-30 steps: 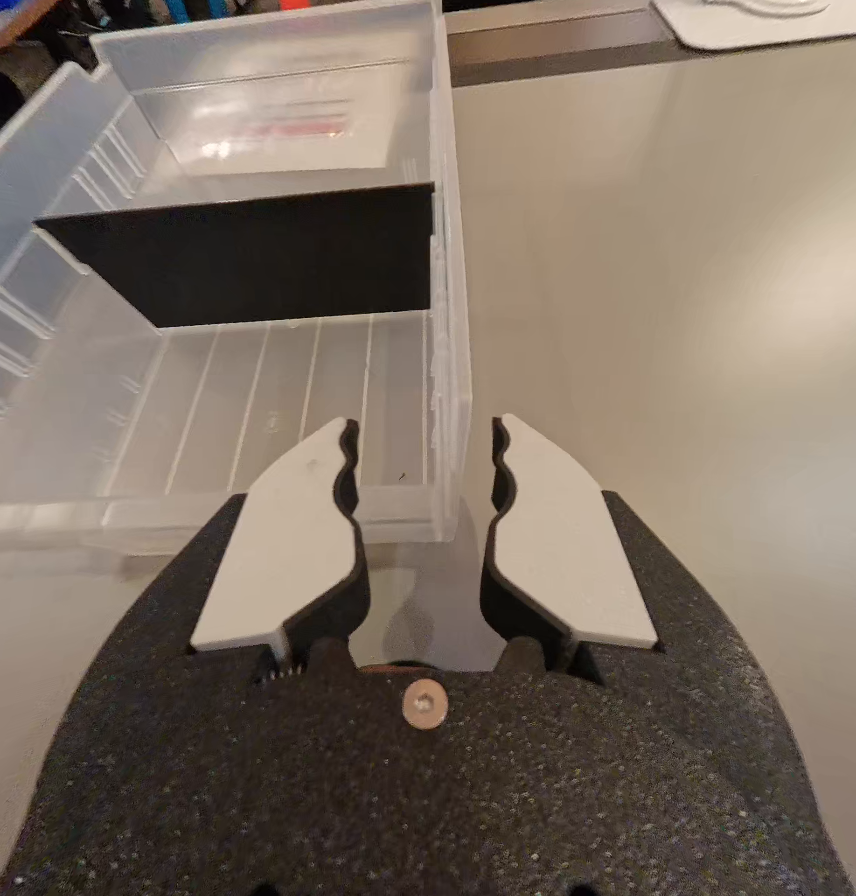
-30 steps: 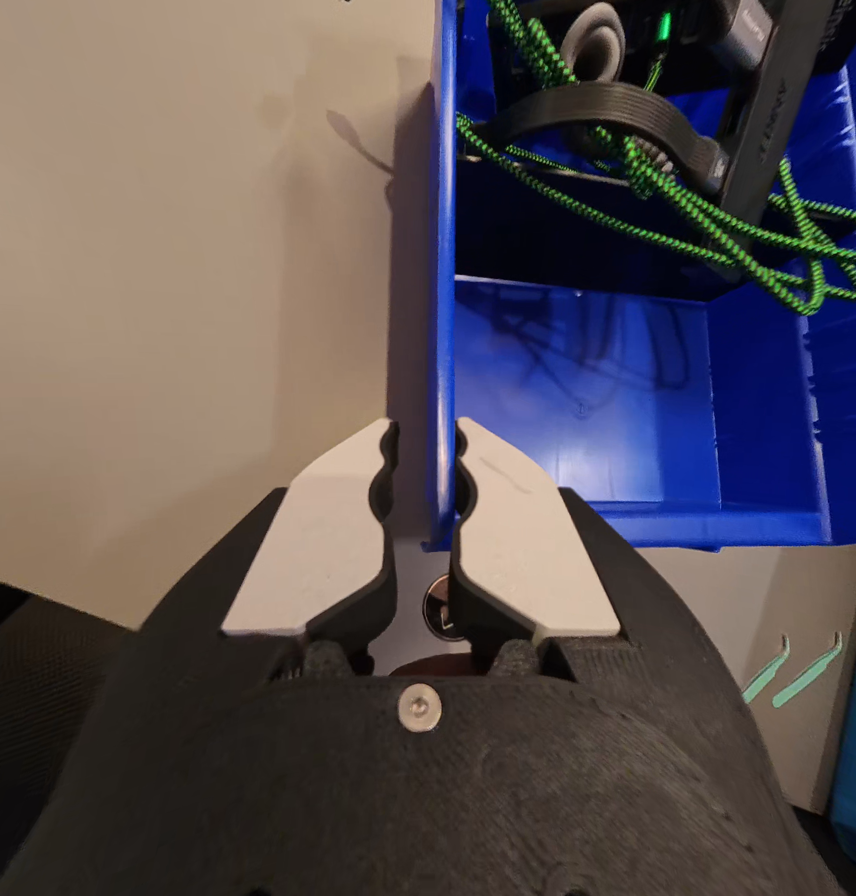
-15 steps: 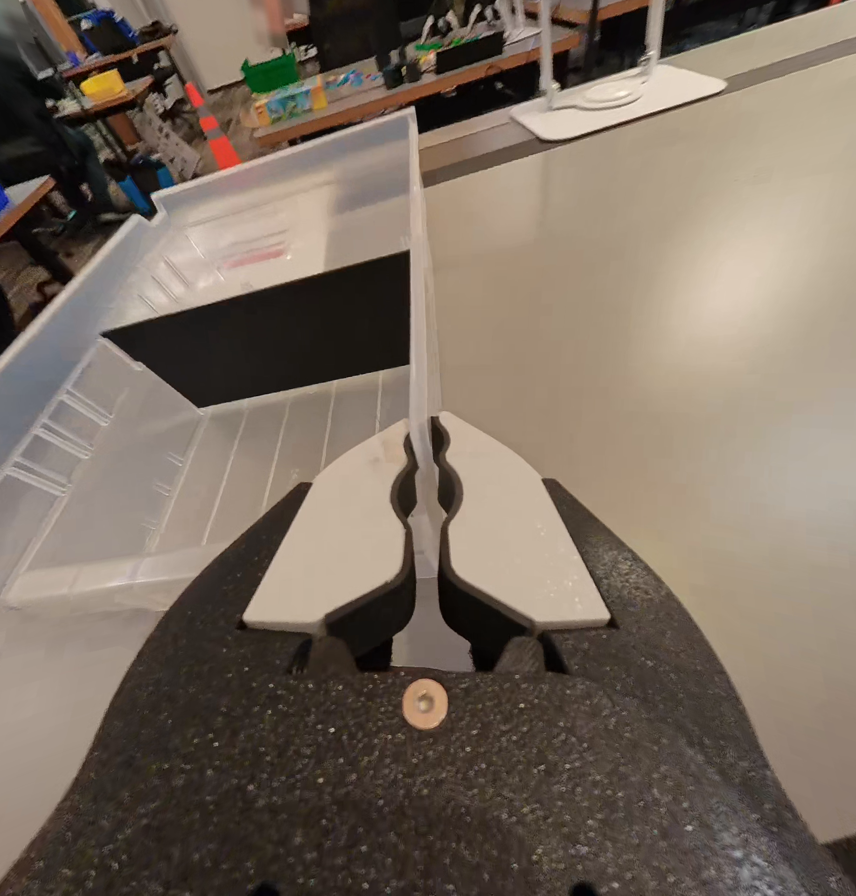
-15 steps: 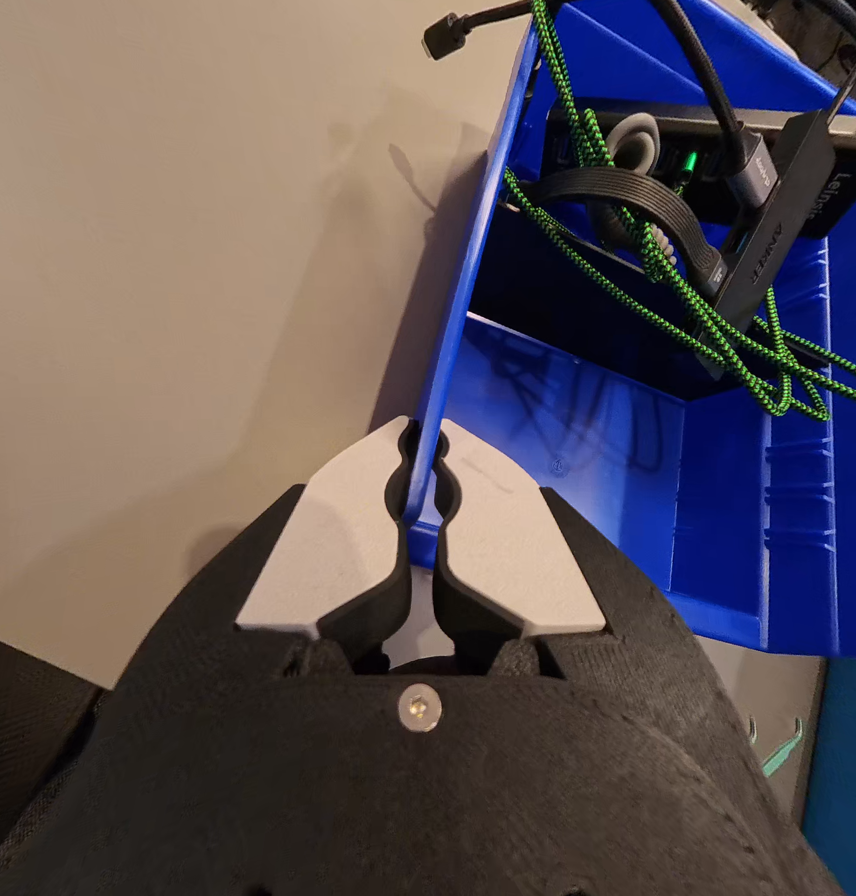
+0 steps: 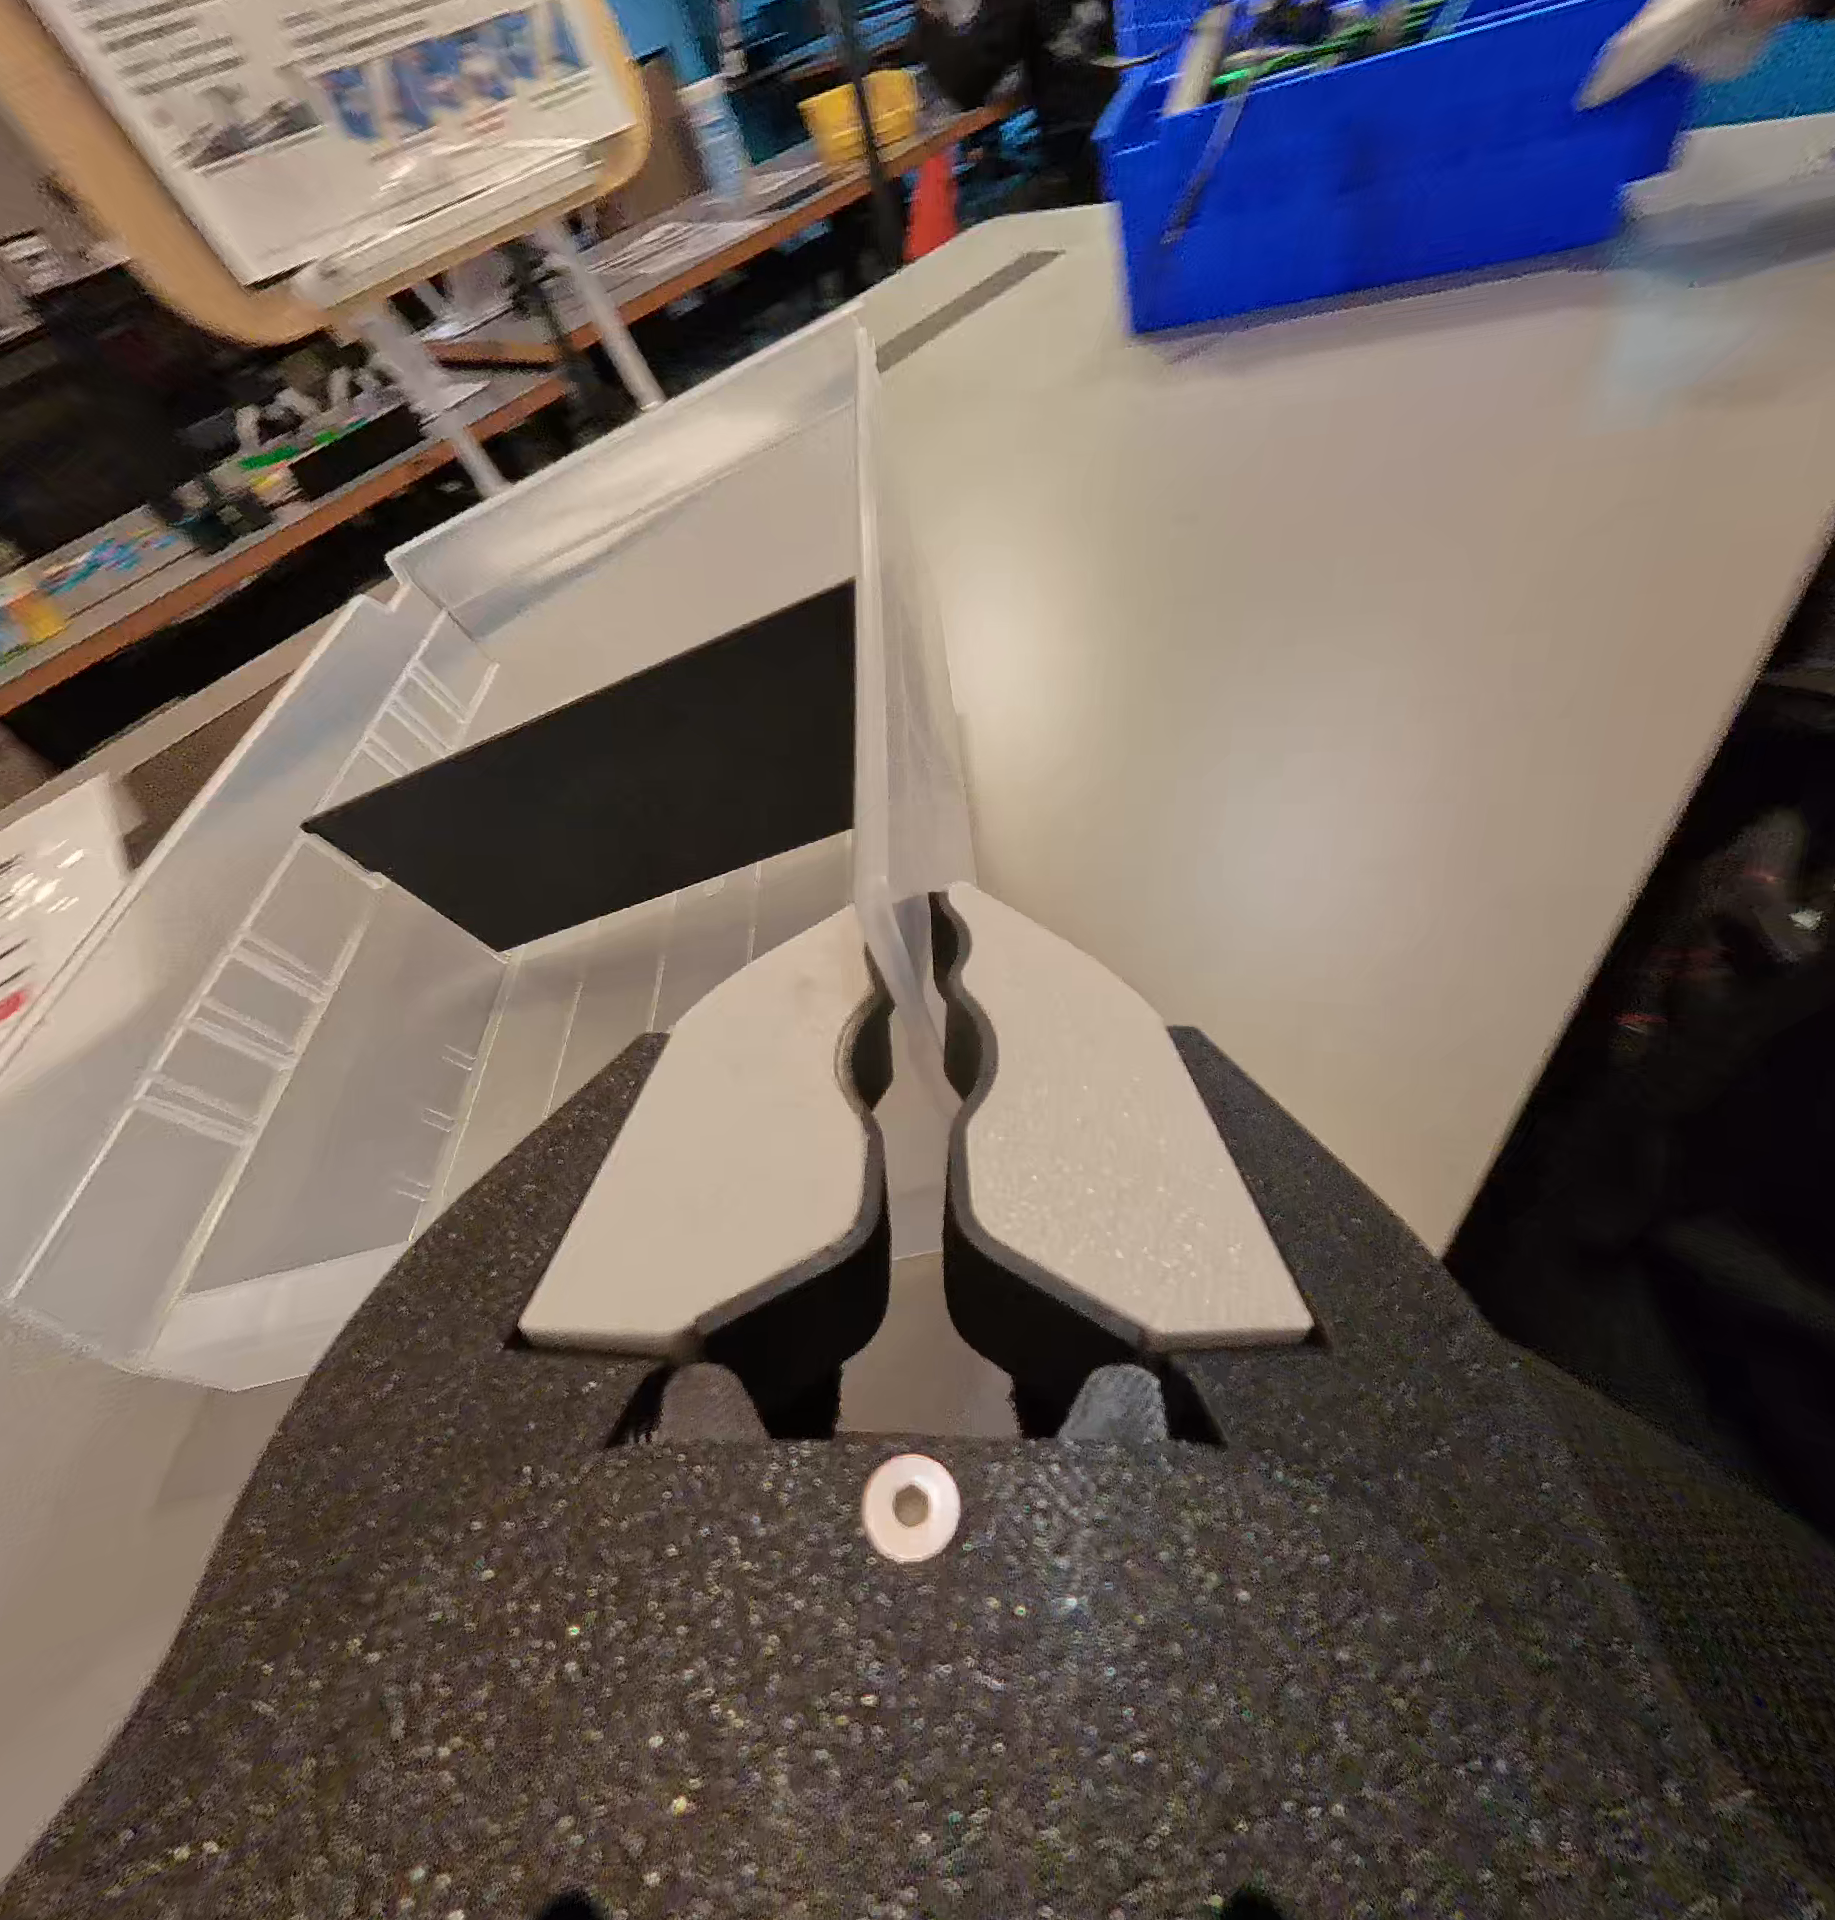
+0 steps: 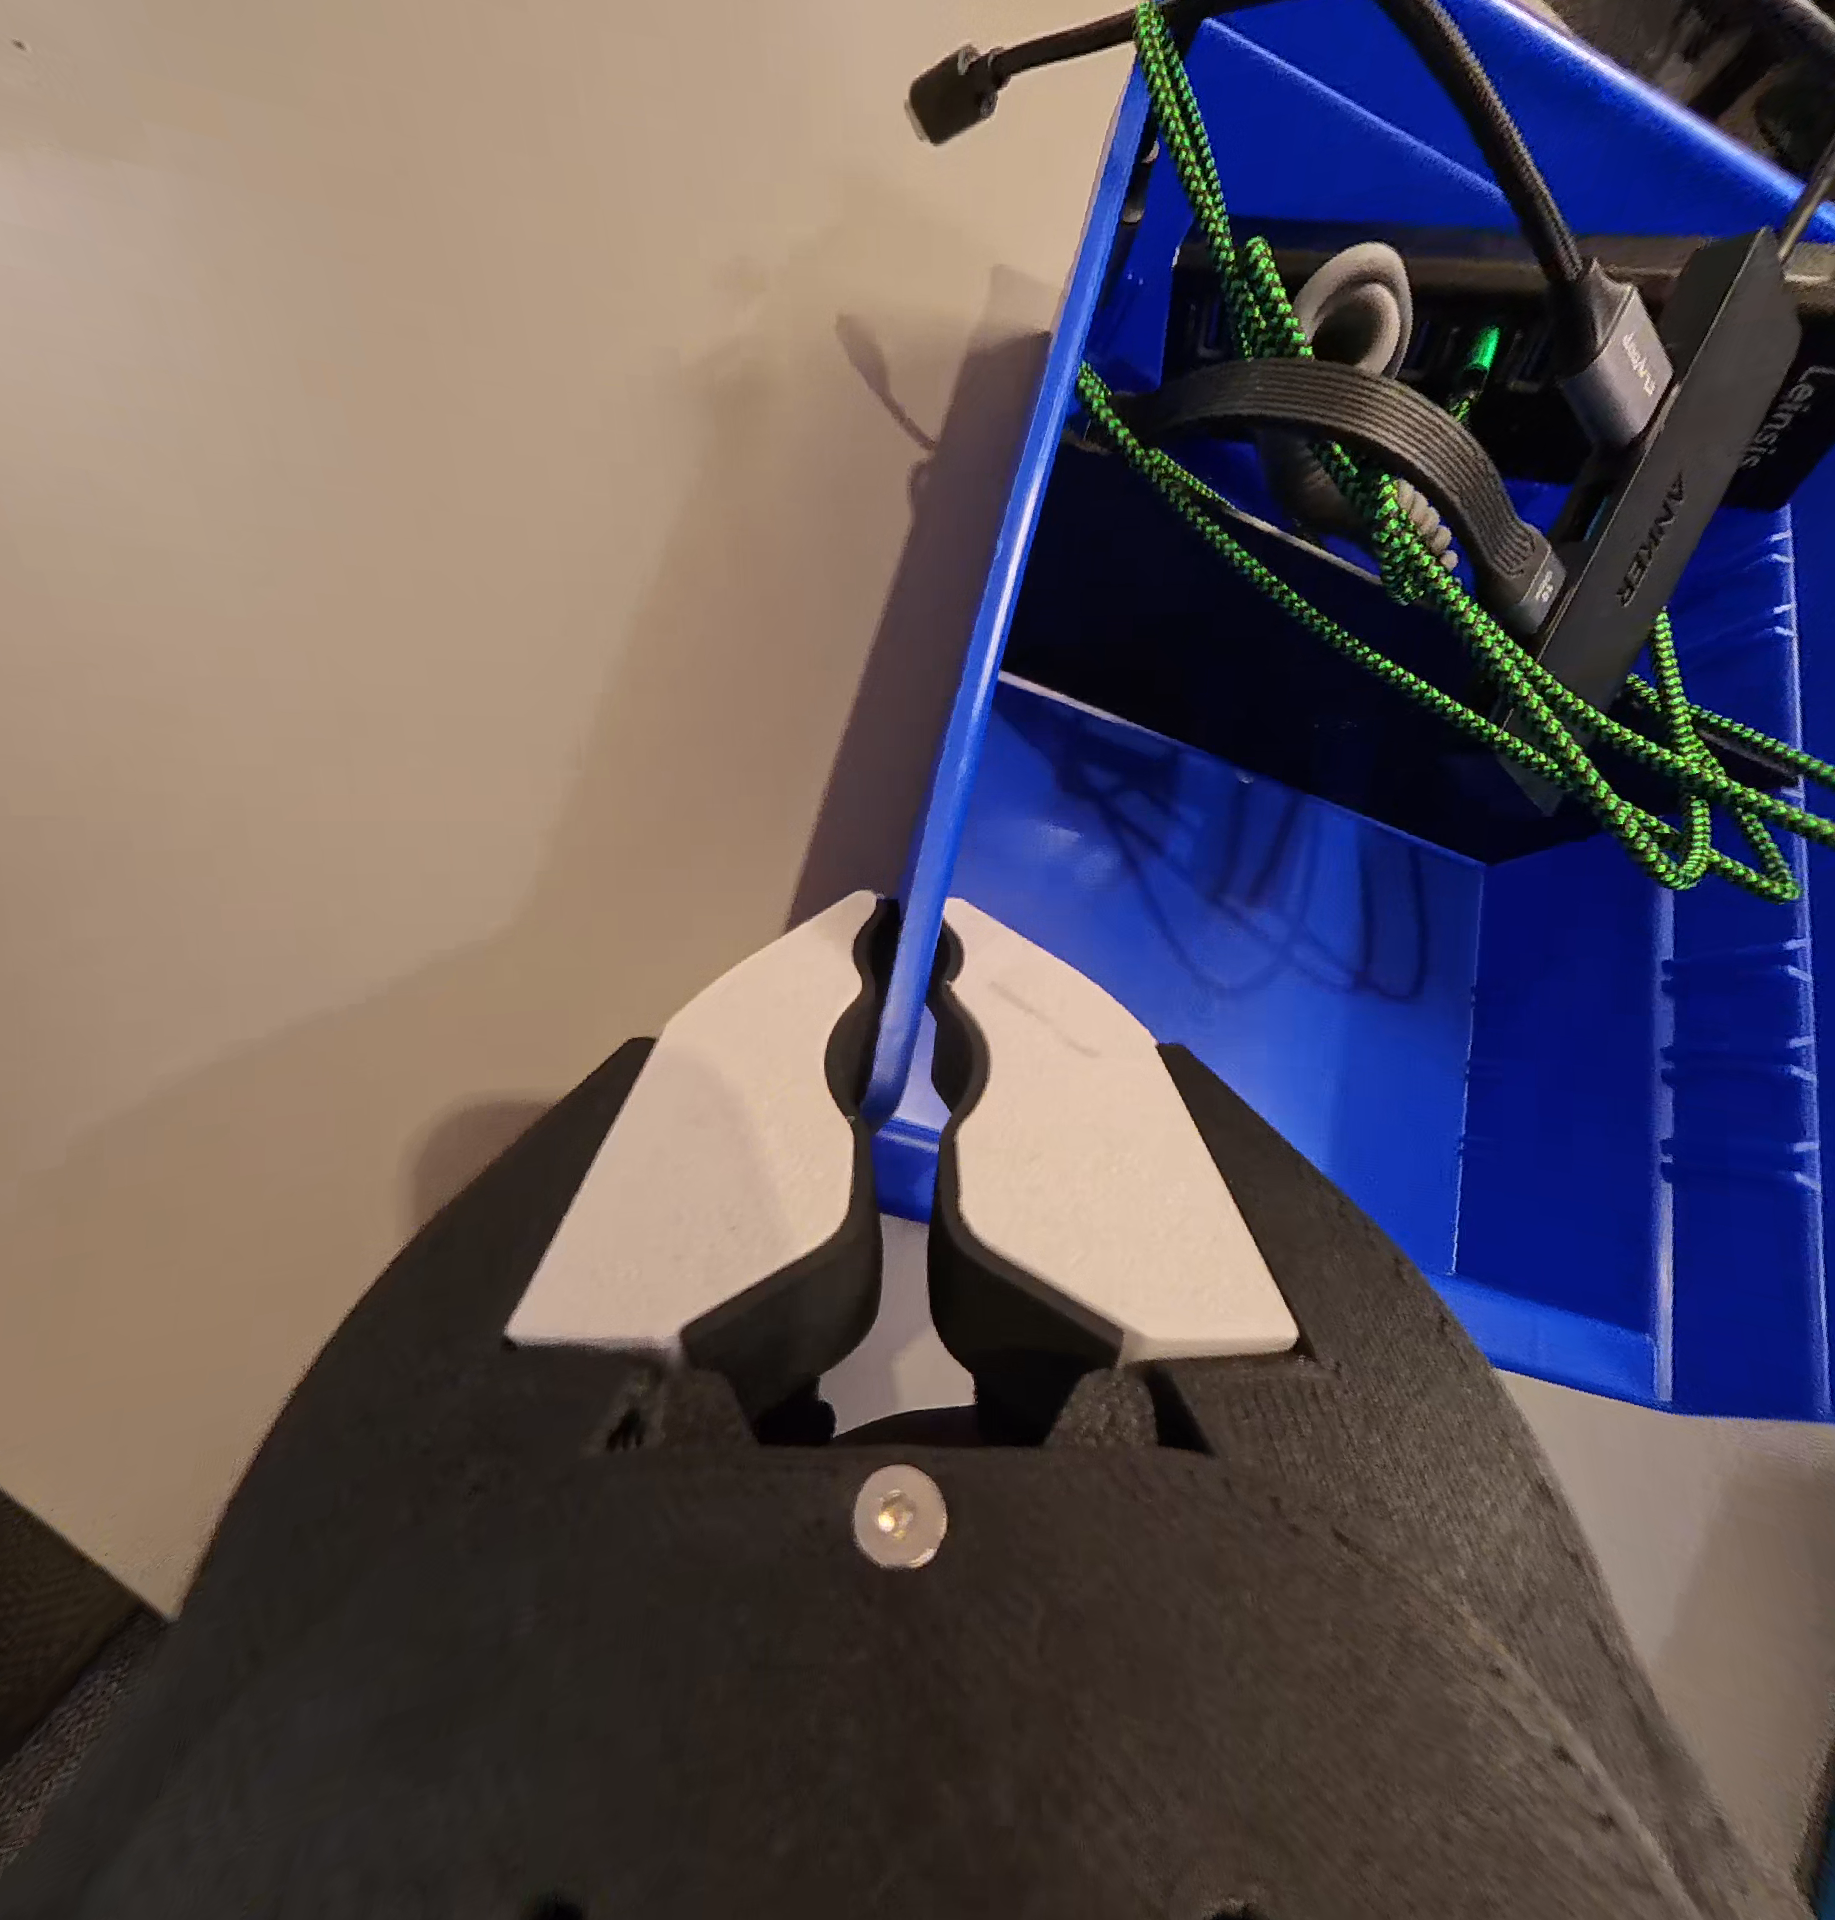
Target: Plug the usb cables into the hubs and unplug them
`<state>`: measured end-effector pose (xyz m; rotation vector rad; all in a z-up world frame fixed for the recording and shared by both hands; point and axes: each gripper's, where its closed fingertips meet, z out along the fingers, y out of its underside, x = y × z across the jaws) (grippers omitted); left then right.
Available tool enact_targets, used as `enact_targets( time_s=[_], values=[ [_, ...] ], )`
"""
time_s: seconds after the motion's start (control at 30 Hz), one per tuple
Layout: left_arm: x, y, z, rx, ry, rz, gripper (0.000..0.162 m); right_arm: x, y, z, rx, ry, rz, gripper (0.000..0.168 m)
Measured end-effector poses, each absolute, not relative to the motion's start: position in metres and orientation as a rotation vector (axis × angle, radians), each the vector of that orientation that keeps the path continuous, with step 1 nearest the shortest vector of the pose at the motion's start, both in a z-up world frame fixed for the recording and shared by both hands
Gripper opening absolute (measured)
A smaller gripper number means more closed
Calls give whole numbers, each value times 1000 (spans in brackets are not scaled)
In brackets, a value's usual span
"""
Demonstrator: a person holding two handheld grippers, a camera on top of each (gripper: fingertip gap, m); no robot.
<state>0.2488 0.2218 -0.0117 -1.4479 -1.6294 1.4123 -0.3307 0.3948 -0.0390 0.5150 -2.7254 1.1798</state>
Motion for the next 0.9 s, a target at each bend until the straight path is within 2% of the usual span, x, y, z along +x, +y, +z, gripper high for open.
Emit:
enact_targets(
  time_s=[0.3,0.9],
  values=[
    [204,283,-18,-1659,-1277,1181,4,-293,343,-40,811,-2740,1217,4],
    [117,363,-41,-1808,-923,803,3,-216,239,-41,1441,-2750,1195,3]
  ],
)
